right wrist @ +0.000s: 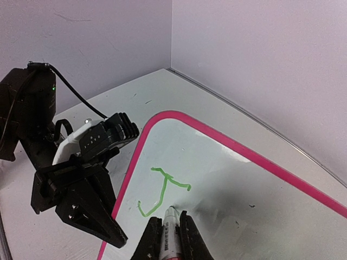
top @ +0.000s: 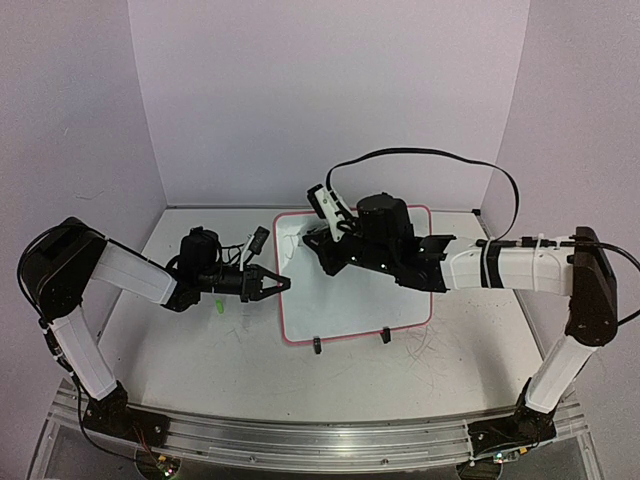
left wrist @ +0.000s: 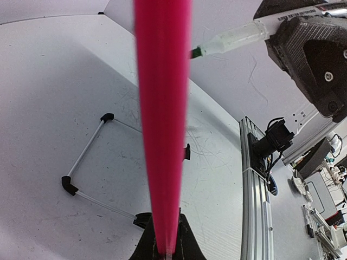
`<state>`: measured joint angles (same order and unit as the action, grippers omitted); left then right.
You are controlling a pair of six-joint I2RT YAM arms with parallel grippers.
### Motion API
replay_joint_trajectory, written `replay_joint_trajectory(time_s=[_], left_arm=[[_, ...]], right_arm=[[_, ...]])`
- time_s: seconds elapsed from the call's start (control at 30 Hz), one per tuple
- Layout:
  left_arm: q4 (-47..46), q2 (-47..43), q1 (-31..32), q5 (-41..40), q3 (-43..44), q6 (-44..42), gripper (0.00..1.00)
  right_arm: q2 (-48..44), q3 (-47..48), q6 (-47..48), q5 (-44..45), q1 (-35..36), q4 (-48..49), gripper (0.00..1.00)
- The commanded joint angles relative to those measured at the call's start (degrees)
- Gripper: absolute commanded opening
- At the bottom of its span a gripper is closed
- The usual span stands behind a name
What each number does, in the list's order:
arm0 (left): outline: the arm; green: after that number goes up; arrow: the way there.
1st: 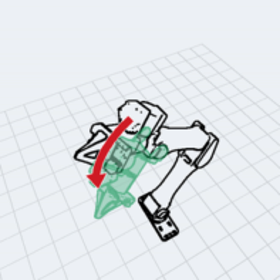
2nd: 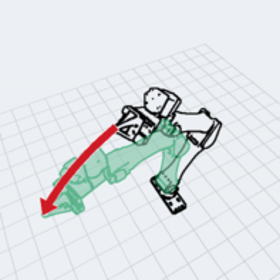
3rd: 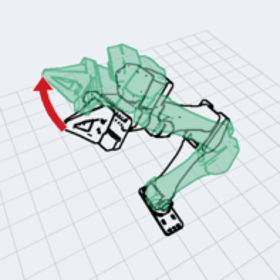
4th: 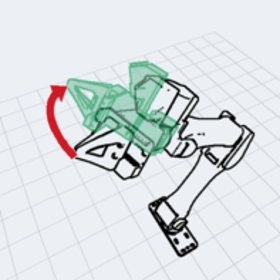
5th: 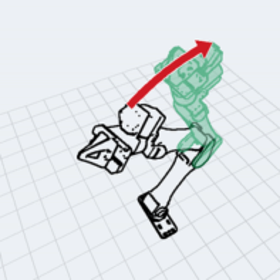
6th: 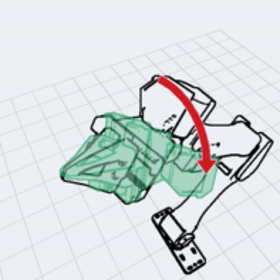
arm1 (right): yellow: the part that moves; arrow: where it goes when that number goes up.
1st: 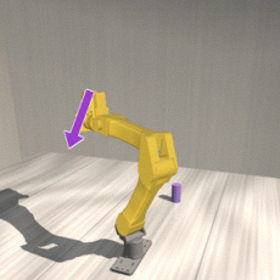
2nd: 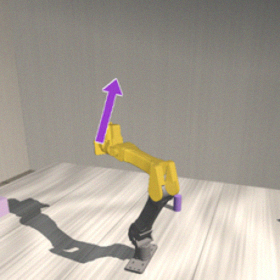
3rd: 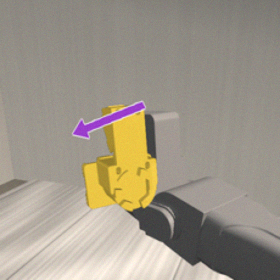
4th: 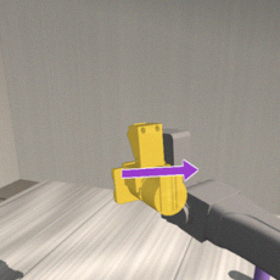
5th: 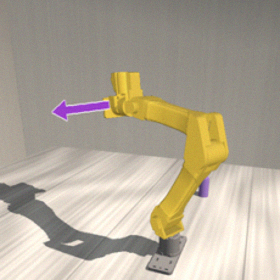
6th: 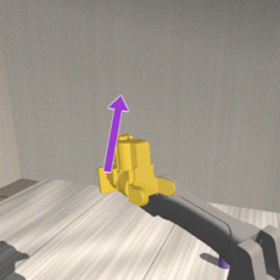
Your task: Write a sentence on the whiteboard
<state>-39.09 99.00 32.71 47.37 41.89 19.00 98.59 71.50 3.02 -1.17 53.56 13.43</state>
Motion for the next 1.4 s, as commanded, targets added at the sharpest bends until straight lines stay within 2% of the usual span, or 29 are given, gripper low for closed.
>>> replay_joint_trajectory(time_s=[0.0,0.4,0.83,1.37], left_arm=[[2.22,-0.91,-0.63,-5.47,1.56,-1.51,0.0],[2.51,-1.0,-0.63,-5.63,1.57,-1.34,0.0],[2.76,-1.11,-0.63,-5.63,1.61,-1.45,0.0],[3.12,-1.66,-0.63,-5.8,1.39,-1.6,0.0]], right_arm=[[-0.68,-0.64,-0.64,0.04,0.13,0.01,0.0],[-2.01,-2.25,-0.79,1.13,0.14,-0.57,0.0],[-4.31,-4.0,-1.24,7.2,0.11,0.84,0.0],[-0.62,-0.42,-2.05,4.65,0.13,3.09,0.0]])
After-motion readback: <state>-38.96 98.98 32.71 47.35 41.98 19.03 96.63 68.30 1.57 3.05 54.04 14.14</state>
